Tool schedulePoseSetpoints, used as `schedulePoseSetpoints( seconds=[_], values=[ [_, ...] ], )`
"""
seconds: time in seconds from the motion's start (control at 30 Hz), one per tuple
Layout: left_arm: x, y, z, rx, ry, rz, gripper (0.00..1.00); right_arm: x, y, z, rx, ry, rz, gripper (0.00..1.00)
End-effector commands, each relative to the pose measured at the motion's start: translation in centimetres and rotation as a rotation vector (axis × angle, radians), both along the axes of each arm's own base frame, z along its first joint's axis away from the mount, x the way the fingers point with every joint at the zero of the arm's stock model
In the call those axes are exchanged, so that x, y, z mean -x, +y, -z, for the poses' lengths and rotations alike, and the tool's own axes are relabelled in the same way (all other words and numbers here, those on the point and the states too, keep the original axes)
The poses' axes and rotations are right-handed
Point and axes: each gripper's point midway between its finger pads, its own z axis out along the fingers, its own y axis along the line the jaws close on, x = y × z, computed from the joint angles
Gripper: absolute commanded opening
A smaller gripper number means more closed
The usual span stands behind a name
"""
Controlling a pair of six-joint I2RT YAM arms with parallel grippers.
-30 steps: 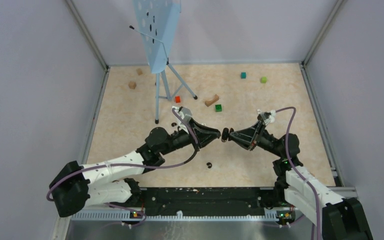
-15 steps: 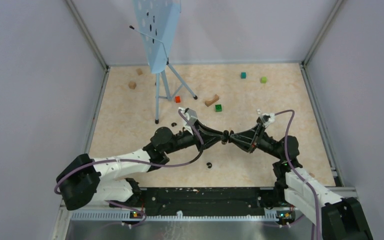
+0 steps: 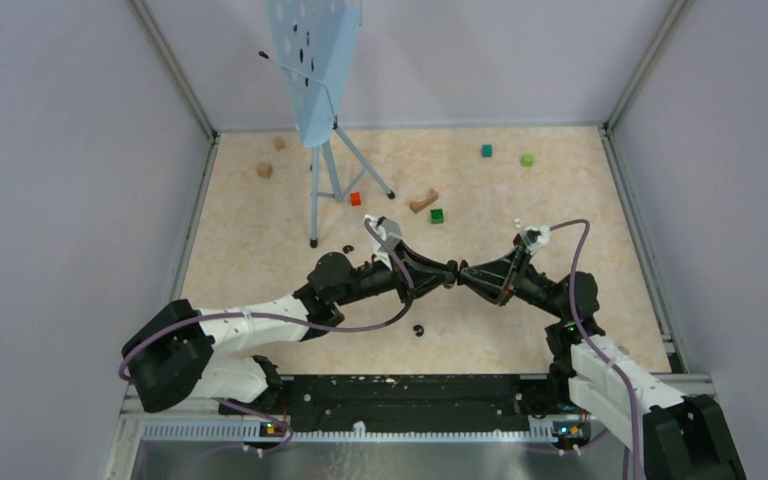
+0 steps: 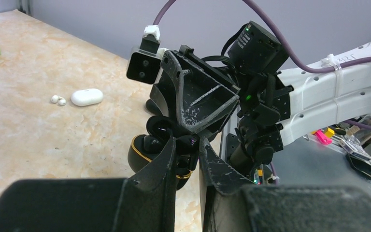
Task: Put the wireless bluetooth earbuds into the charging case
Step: Insert the right earbud into the right side groove of the charging case.
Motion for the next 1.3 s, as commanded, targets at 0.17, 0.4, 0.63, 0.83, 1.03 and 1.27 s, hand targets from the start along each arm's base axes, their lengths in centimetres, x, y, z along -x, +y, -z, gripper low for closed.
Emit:
schedulePoseSetpoints(
  seconds=[0.17,0.4,0.63,0.83,1.03,1.27],
  values=[
    [0.0,-0.6,-3.6,0.080,-0.090,0.013,0.12,0.7,-0.1,-1.4,-0.033,-0.064,-0.011,0.00],
    [-0.3,-1.0,-2.4,0.050,-0.087,0.015,0.12,0.8,-0.1,-1.7,-0.042,-0.071,-0.011,0.00],
    [-0.2,-0.9,-2.0,0.038,-0.096,0.016,0.12,0.8,-0.2,-1.7,-0.050,-0.063,-0.008,0.00],
    [0.2,-0.6,-1.9,0.026,-0.107,0.026,0.12,0.8,-0.3,-1.7,-0.067,-0.055,-0.006,0.00],
    [0.7,-0.6,-1.1,0.000,-0.106,0.057,0.13,0.7,-0.4,-2.1,-0.093,-0.043,0.000,0.00],
    [0.8,-0.4,-0.8,0.001,-0.102,0.053,0.14,0.7,-0.6,-2.4,-0.136,-0.028,0.000,0.00]
  ],
)
